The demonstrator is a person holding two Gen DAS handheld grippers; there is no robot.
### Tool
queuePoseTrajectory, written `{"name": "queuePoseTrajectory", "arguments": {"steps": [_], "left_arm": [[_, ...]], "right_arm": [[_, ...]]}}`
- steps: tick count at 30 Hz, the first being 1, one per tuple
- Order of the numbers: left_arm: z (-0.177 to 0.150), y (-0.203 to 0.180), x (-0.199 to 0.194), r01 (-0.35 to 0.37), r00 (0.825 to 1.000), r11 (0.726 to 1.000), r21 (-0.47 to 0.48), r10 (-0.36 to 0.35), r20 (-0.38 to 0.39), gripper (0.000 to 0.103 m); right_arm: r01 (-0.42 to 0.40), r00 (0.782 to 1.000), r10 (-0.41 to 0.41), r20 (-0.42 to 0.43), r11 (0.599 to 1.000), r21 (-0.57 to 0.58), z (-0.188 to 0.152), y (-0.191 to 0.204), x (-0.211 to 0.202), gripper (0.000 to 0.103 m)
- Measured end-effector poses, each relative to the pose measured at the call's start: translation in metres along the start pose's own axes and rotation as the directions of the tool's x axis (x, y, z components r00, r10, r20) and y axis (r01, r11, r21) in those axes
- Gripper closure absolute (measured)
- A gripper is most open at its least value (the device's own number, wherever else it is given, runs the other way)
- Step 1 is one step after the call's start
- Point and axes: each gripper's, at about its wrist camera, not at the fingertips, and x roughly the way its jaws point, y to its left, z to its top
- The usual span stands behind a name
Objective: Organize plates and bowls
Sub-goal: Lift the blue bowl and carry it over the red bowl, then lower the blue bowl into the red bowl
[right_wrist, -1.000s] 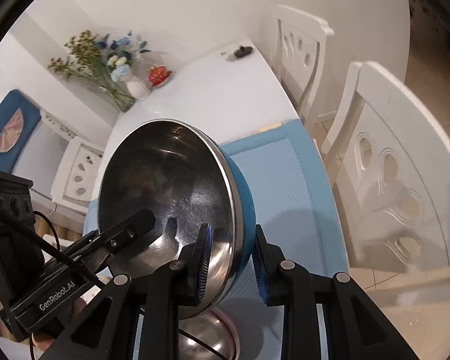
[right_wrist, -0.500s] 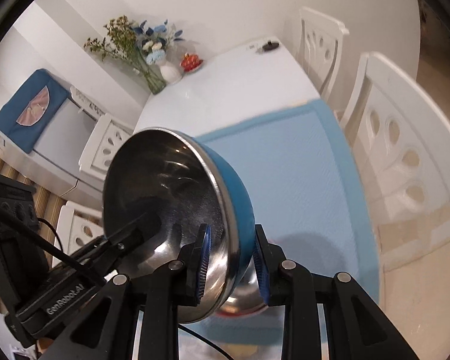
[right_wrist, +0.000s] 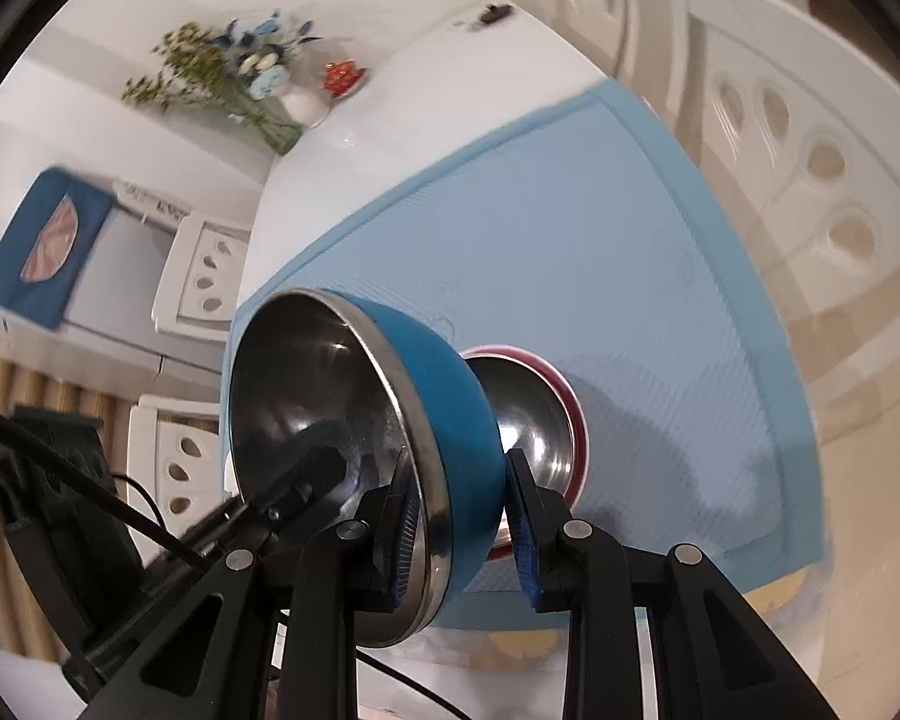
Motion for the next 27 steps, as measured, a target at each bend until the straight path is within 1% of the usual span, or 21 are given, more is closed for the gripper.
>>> {"name": "queuePoseTrajectory", "arguments": {"steps": [9,16,22,27], "left_arm": [[-0.010,0.009,0.024,-0.021,0.998,1.000,0.009,0.022,-0.053,0.083],[-0.014,0.015,0.032,-0.034,0.997,0.999,0.015,0.035,-0.075,0.083],[-0.012,0.019,0.035,-0.034,0.996,0.999,0.008,0.035,-0.082,0.083],[-0.011,0.024,0.035,-0.055,0.995,0.998,-0.003,0.055,-0.080,0.083]], "right_arm": [[0.014,0.997,-0.005,-0.081,0.994,0.105,-0.009,-0.025,0.035,0.076],[0.043,0.996,-0.033,-0.088,0.992,0.118,-0.009,-0.026,0.043,0.076],[0.045,0.995,-0.034,-0.095,0.992,0.117,-0.008,-0.024,0.047,0.076],[0.049,0.994,-0.037,-0.101,0.992,0.118,-0.010,-0.023,0.049,0.076]]}}
